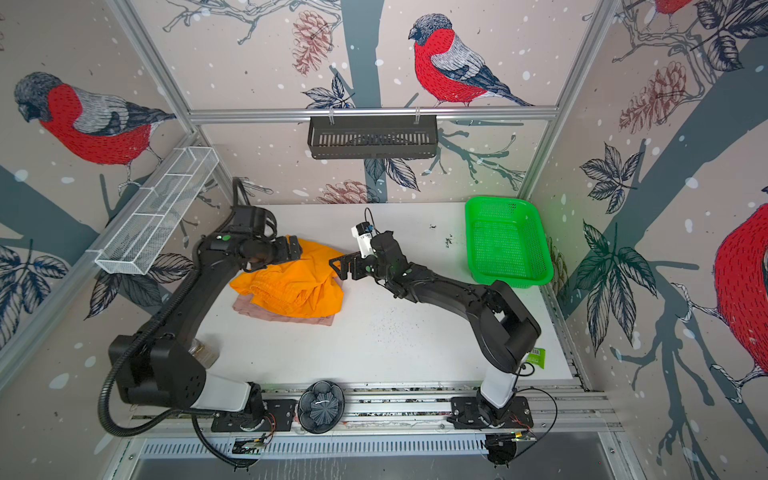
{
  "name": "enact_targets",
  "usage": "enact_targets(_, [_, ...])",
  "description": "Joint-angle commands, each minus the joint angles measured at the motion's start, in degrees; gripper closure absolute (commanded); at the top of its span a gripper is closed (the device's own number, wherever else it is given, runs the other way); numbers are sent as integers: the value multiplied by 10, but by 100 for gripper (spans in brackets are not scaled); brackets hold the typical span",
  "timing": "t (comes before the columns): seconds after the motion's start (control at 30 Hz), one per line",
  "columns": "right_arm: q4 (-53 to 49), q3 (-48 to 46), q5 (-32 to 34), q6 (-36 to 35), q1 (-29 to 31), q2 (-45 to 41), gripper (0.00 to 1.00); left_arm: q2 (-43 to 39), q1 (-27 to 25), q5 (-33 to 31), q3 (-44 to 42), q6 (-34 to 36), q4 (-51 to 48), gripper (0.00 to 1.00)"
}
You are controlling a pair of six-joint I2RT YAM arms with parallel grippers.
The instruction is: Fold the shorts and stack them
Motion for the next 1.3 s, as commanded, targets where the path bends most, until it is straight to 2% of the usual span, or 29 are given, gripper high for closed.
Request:
enact_targets(0.0, [3,-51,2,-26,-5,-55,0,-17,-20,41,-72,-63,96,2])
enact_targets(0.17, [-12,-136,30,-25,-17,-147,0,-28,-27,-15,-130,-69,141,2])
enact_targets(0.27, [-6,-180,30,-17,-32,-179,0,-26,-27,-25,-168,-73,181,2])
enact_targets(0.43, [8,-215,14,1,-48,-192,0,11,-27,-34,-210,-83,248,2])
enact_targets(0.57, [8,-219,15,5,-47,-188,0,71,-26,-53,-203,-76,267,2])
enact_targets(0.7, [4,-214,19,5,-49,-181,0,145,-19,-81,-153,-55,268,2])
enact_targets(0.87, [3,-211,30,9,-54,-176,0,226,39,-75,-72,-13,271,2])
enact_targets(1.07, [12,-204,32,13,-68,-158,0,335,100,-77,77,53,245,2])
enact_targets(1.13, [10,-199,41,9,-73,-155,0,371,109,-99,136,75,219,2])
enact_targets(1.27, [11,-201,67,4,-88,-164,0,413,118,-121,182,119,269,2])
